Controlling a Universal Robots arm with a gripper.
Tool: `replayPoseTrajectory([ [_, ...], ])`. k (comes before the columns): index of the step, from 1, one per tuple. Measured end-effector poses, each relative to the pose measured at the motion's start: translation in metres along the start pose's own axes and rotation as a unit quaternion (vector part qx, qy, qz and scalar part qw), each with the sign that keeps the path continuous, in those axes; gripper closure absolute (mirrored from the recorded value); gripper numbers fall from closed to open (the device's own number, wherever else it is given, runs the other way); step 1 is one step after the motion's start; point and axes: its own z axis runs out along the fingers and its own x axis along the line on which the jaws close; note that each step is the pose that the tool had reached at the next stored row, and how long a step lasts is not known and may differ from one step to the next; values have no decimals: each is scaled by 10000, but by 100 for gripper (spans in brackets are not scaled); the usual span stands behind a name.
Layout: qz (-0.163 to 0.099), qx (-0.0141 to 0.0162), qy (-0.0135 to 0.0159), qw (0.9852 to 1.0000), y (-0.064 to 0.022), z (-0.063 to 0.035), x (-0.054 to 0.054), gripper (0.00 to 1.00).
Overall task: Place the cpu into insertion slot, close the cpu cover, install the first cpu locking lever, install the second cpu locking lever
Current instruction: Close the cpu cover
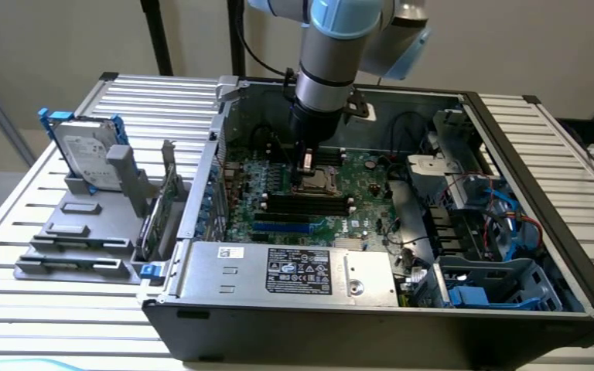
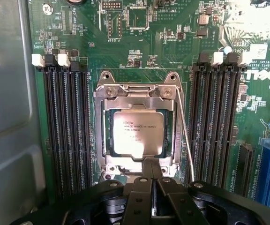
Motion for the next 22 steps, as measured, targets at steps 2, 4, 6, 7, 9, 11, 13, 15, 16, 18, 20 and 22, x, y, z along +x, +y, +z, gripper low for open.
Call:
replayPoseTrajectory([
  [2,0,2,-3,10000,0,12,-1,89],
  [4,1,2,-4,10000,0,19,0,89],
  [6,1,1,-2,10000,1,21,1,89],
  [7,0,0,4,10000,1,14,3,89],
  [9,-1,0,10,10000,-5,-29,6,89],
  [11,-1,5,11,10000,-24,-90,6,89],
  [13,-2,6,23,10000,-57,-123,7,89],
  [15,-4,6,40,10000,-116,-133,7,89],
  [16,-6,7,50,10000,-151,-133,6,89],
  [18,-7,8,68,10000,-236,-129,5,89],
  [20,-10,8,87,10000,-326,-123,4,89],
  [22,-11,7,99,10000,-370,-119,3,89],
])
